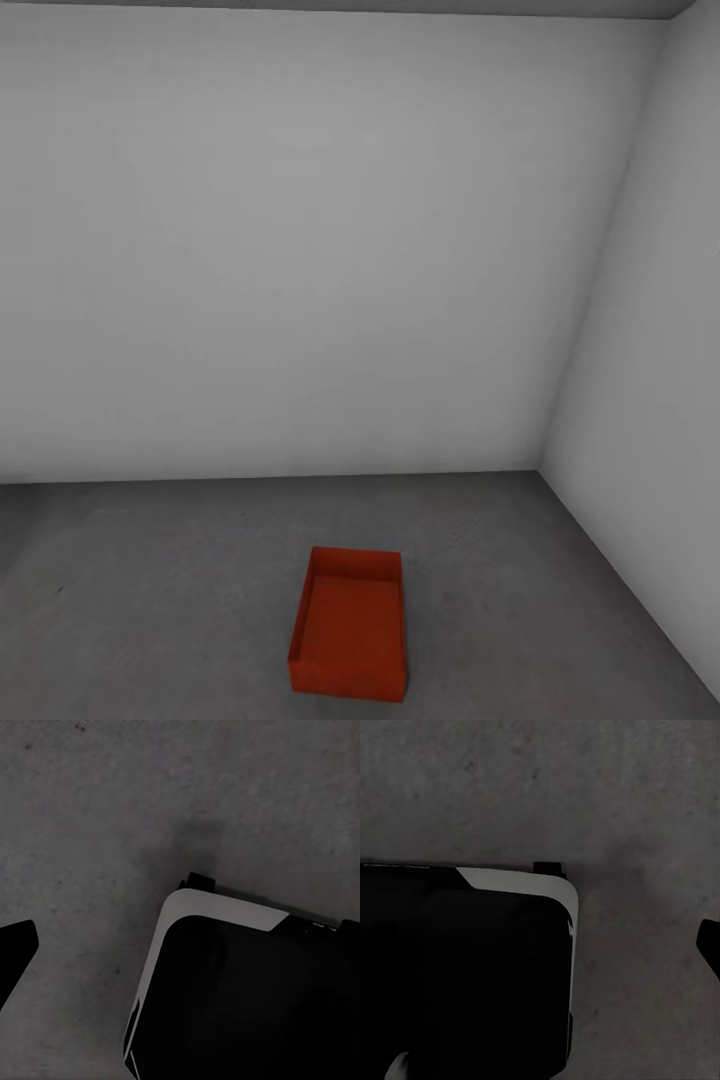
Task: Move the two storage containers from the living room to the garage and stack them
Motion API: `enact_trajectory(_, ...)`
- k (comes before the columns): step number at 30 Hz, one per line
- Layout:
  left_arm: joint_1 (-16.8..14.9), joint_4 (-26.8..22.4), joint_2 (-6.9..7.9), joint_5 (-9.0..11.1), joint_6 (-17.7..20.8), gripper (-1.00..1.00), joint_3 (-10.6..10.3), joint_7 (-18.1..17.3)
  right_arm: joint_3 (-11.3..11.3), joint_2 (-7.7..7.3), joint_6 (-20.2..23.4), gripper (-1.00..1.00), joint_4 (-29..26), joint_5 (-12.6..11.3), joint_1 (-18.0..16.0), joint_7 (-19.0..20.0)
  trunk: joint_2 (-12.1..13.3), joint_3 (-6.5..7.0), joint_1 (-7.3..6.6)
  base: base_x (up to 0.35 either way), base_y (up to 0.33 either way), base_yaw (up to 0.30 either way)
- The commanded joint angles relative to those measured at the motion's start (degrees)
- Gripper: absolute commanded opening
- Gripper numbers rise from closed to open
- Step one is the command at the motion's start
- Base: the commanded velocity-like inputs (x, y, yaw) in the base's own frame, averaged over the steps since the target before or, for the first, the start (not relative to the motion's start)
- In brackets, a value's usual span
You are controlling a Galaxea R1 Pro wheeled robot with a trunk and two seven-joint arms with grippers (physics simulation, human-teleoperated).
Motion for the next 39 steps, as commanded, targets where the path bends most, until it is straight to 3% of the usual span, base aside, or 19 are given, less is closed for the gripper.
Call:
enact_trajectory(1, 0.0, 0.0, -0.01, 0.0, -0.1, 1.0, 0.4, 0.1, 0.3, -0.01, -0.3, 1.0, 0.2, -0.1, -0.1, 0.1, -0.1, -0.1, 0.02, 0.0, 0.0, 0.0)
enact_trajectory(8, -0.1, -0.1, -0.2, 0.5, 0.0, 1.0, 0.5, 0.1, 0.2, -0.06, -0.4, 1.0, 0.2, -0.1, -0.1, 0.0, -0.1, -0.1, 0.02, -0.062, 0.138, 0.0)
enact_trajectory(13, -0.1, -0.1, -0.24, 4.2, 0.0, 1.0, 0.5, 0.1, 0.2, -0.08, -0.5, 1.0, 0.2, -0.1, -0.1, -0.1, -0.1, -0.1, 0.02, -0.184, 0.261, 0.0)
enact_trajectory(18, -0.1, -0.2, -0.19, 6.2, 0.0, 1.0, 0.4, 0.1, 0.2, -0.09, -0.8, 1.0, 0.2, -0.3, -0.1, 0.0, -0.1, -0.1, 0.02, -0.253, 0.232, -0.011)
enact_trajectory(27, -0.1, -0.1, 0.0, 6.7, 0.0, 1.0, 0.4, 0.1, 0.1, -0.09, -0.8, 1.0, 0.2, -0.7, -0.1, 0.0, -0.1, 0.01, 0.02, -0.261, 0.102, -0.232)
enact_trajectory(39, -0.1, 0.1, 0.08, 6.7, 0.0, 1.0, 0.3, 0.0, 0.0, -0.09, -0.6, 1.0, 0.2, -0.8, 0.0, -0.1, -0.1, 0.5, 0.02, -0.023, 0.002, -0.285)
